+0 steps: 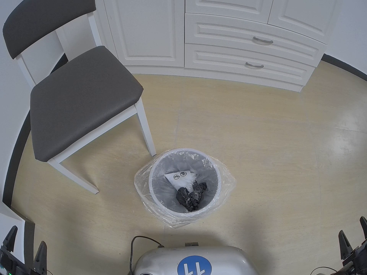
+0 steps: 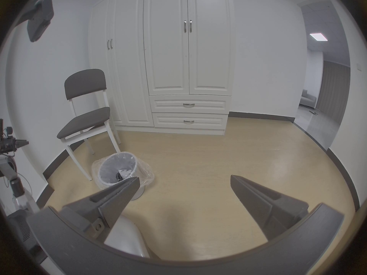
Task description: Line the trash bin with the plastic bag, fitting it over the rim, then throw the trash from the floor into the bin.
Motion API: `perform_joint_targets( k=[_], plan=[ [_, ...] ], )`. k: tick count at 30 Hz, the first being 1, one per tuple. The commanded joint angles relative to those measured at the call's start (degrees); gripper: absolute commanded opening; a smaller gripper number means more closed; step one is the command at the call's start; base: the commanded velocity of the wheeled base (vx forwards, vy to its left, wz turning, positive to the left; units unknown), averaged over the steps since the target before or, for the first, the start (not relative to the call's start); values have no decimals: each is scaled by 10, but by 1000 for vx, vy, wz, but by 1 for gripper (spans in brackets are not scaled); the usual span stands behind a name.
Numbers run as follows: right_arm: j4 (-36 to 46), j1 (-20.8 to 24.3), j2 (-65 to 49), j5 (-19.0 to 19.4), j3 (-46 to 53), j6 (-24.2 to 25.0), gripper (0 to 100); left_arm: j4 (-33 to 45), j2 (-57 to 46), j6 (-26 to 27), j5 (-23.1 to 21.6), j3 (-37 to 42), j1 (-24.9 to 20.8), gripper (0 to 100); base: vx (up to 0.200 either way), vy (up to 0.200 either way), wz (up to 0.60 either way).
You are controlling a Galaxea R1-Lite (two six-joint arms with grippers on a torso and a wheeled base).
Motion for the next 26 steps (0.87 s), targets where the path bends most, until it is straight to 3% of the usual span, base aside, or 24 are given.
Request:
perform_joint_targets(
  k=[1, 26],
  plan=[
    [0, 1, -9, 0, 10, 7, 100, -1, -8, 0, -1, 10, 0, 100, 0, 0, 0],
    [-1, 0, -9, -2, 10, 6, 100, -1, -8, 1, -1, 10, 0, 100, 0, 0, 0]
  ],
)
